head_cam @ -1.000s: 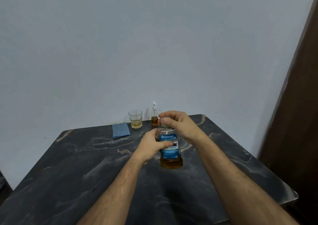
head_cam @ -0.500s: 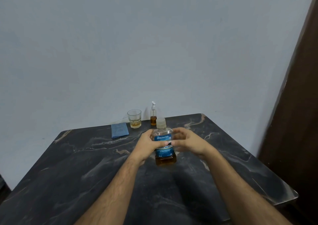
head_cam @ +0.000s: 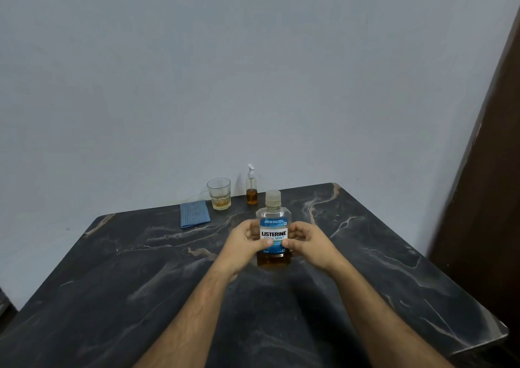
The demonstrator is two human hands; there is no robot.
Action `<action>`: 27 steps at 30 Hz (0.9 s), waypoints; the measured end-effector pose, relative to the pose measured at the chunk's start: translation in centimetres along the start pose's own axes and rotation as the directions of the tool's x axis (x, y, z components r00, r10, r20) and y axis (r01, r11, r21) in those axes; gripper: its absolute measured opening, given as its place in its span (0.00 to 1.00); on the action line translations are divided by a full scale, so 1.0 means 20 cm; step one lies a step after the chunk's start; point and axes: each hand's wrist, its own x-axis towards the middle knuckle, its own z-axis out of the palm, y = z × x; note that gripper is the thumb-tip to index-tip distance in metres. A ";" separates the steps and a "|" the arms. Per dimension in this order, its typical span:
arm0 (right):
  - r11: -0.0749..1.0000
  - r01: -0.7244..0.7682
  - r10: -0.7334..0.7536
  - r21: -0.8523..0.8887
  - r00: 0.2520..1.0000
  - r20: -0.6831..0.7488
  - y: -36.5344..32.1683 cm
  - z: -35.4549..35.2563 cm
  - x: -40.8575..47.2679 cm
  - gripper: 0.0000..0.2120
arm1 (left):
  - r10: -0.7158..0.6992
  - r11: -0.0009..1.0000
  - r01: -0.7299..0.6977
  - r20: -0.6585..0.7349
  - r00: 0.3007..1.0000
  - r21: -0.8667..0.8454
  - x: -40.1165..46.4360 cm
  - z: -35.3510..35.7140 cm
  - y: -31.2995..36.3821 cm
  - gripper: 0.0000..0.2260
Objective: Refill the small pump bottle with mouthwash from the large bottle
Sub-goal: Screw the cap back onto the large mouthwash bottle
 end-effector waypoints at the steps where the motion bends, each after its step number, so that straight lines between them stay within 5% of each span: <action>1: 1.000 -0.003 0.002 -0.003 1.000 -0.017 0.01 -0.02 0.02 0.10 | -0.009 1.000 0.009 0.001 1.000 0.023 0.01 0.00 -0.02 0.19; 9: 0.999 -0.035 0.033 -0.031 0.996 -0.089 0.05 -0.14 0.32 0.10 | -0.001 0.967 0.047 -0.182 0.983 0.251 0.34 0.08 -0.07 0.16; 27: 0.998 -0.067 0.069 0.015 0.969 -0.237 0.31 -0.29 1.21 0.17 | 0.040 0.953 0.072 -0.361 0.932 0.293 1.29 0.19 -0.15 0.14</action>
